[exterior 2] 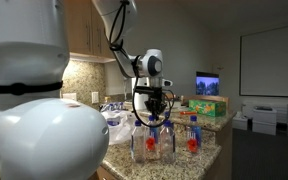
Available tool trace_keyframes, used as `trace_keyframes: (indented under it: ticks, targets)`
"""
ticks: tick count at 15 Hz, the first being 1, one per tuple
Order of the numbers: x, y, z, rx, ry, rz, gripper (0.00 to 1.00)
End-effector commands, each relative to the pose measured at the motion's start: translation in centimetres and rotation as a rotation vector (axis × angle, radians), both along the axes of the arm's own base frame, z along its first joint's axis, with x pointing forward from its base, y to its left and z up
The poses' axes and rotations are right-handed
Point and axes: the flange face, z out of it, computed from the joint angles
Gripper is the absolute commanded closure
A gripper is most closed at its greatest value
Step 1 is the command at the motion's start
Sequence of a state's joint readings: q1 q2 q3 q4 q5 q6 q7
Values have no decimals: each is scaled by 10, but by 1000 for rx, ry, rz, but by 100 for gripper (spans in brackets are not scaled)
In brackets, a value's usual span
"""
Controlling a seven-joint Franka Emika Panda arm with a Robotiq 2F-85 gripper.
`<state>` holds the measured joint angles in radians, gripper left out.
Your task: Put the bottles on the counter in the plastic bag
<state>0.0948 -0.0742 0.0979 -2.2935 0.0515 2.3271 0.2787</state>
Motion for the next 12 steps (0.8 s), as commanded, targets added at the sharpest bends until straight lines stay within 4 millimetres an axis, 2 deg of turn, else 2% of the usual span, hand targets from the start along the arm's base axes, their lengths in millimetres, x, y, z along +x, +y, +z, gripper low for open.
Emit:
trace_keyframes:
  ticks: [1, 6, 7, 8, 9, 12]
  targets:
    - [-17, 7, 11, -29, -52, -30, 45]
    - [-32, 19, 5, -15, -14, -21, 13]
    - [-33, 20, 3, -17, -11, -20, 40]
    - [-34, 19, 1, -22, -10, -25, 52]
    - [-34, 18, 0, -25, -12, -29, 52]
    - [-34, 17, -2, -22, -5, -28, 73]
